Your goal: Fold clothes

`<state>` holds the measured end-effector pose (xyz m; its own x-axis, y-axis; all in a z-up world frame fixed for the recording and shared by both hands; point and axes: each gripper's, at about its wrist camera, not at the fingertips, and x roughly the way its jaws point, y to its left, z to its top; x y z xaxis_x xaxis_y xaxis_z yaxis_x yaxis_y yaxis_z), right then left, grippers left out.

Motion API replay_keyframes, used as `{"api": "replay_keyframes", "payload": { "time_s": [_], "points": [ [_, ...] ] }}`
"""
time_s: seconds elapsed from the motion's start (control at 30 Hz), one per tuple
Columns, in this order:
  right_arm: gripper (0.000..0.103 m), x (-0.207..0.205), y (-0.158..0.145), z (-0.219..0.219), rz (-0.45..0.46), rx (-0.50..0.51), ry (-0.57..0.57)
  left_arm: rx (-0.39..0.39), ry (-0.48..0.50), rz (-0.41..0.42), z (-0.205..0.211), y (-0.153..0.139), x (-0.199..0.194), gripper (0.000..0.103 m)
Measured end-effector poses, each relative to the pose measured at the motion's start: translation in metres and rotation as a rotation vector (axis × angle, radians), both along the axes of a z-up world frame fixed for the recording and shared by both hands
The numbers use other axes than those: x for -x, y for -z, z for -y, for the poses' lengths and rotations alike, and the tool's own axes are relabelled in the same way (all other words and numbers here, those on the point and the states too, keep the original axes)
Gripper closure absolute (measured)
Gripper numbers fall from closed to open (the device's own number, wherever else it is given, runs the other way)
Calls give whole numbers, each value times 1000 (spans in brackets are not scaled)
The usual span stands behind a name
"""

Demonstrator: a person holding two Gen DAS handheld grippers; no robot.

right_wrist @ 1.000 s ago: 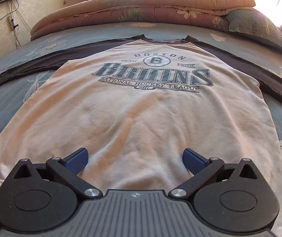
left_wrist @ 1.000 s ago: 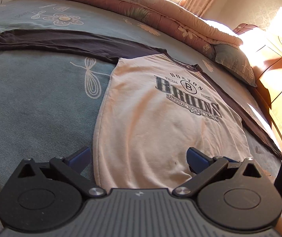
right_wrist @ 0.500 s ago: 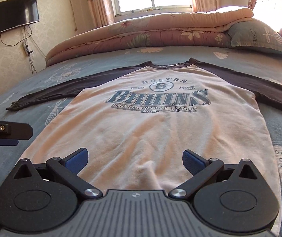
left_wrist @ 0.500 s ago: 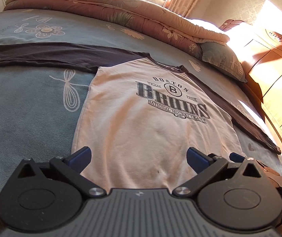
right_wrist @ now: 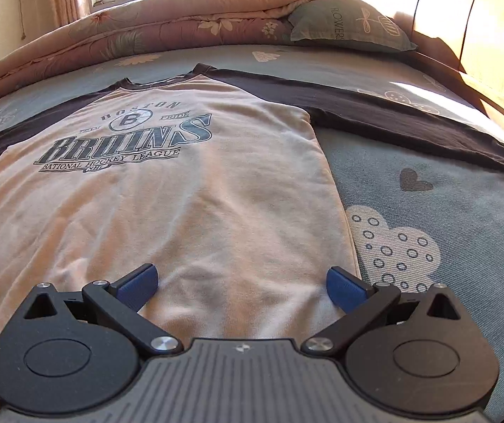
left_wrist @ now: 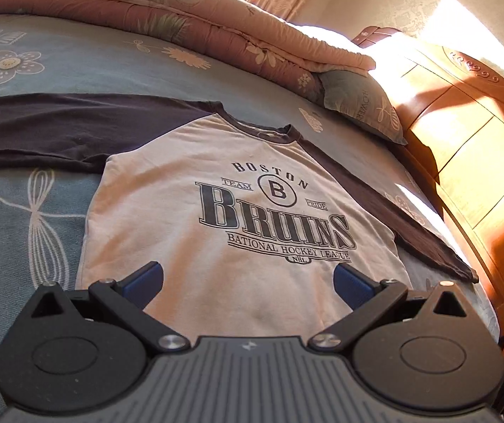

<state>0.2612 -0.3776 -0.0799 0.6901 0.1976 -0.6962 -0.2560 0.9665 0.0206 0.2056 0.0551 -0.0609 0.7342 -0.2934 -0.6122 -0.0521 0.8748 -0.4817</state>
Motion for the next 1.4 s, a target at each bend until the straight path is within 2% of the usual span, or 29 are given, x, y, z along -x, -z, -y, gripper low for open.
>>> {"api": "replay_keyframes", "payload": {
  "time_s": [0.07, 0.17, 0.3, 0.4, 0.67, 0.77, 0.93, 1.07, 1.17, 1.23, 1.33, 1.4],
  "points": [
    [0, -2, -1, 1, -6, -9, -1, 94, -49, -39, -20, 15, -14, 1],
    [0, -3, -2, 2, -11, -15, -2, 71, -105, -60, -39, 30, -25, 1],
    [0, -3, -2, 1, -12, -11, 0, 57, -136, -71, -49, 20, -23, 2],
    [0, -3, -2, 0, -12, -8, 0, 50, -87, -30, -39, 0, -11, 1],
    [0, -4, -2, -1, -13, 0, 2, 148, 28, -113, -8, 32, 6, 1],
    [0, -4, -2, 0, -11, -2, -2, 164, 36, -111, -2, 33, 21, 1],
    [0, -4, -3, -1, -17, -2, -3, 142, 109, -141, 14, 30, 53, 1],
    [0, -4, -3, -2, -20, 3, -4, 50, 183, -143, 36, 18, 68, 1],
    [0, -4, -3, -1, -18, 3, -7, -20, 154, -58, 33, 2, 61, 1],
    [0, -3, -3, -1, -16, 2, -10, -7, 100, -25, 22, -3, 48, 1],
    [0, -3, -2, 0, -15, 2, -12, 30, -2, -40, -2, 3, 26, 1],
    [0, -4, -3, -1, -16, 2, -11, 32, -58, -94, -17, 18, 15, 1]
  ]
}}
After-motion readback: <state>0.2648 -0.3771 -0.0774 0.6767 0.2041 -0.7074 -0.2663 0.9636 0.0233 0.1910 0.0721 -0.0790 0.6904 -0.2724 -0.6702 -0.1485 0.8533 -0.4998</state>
